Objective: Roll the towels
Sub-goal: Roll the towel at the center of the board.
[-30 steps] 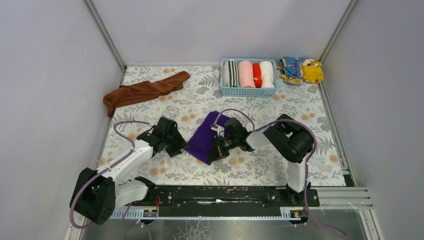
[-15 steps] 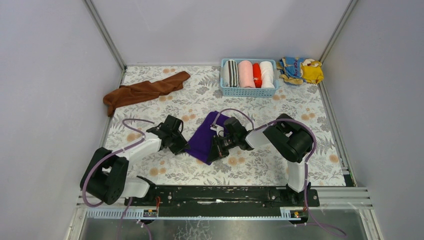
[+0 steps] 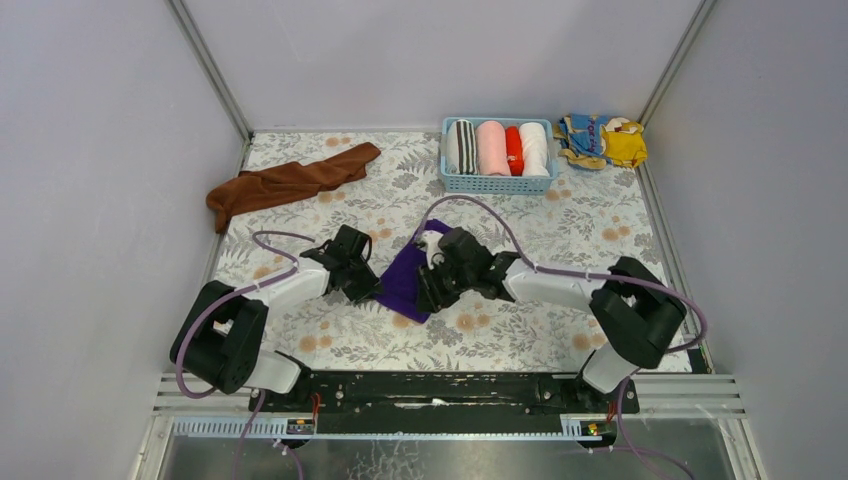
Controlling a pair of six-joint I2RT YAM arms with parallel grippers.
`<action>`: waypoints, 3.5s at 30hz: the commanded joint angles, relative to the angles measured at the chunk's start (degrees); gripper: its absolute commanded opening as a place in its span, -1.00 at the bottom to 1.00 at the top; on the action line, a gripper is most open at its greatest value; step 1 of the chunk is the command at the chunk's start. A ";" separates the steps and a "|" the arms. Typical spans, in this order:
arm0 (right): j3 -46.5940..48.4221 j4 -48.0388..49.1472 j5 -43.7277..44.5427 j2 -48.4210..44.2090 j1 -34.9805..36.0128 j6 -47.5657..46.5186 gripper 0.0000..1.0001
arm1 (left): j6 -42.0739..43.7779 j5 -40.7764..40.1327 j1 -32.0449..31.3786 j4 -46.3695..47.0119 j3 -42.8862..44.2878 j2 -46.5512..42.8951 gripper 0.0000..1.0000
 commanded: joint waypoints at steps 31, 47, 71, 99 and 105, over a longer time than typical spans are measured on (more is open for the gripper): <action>9.19 -11.68 39.35 16.39 19.25 -21.93 -0.08 | 4.13 -2.74 -0.16 -0.96 -0.29 6.48 -0.44; 6.49 -3.74 13.43 10.13 17.11 -16.56 -1.00 | 3.26 -5.81 0.45 -8.71 2.27 -2.72 -0.02; -13.46 48.23 -25.18 16.09 -5.29 30.42 -0.97 | 1.30 2.59 1.40 -8.53 -3.13 -16.71 0.53; -1.91 -0.74 11.36 -5.23 5.46 -4.22 -0.15 | 0.78 -0.55 -2.92 0.29 -4.53 -0.21 -0.25; 0.66 -4.53 31.70 -9.50 15.87 -14.76 0.03 | 1.13 -0.14 -3.07 0.12 -4.28 0.38 -0.26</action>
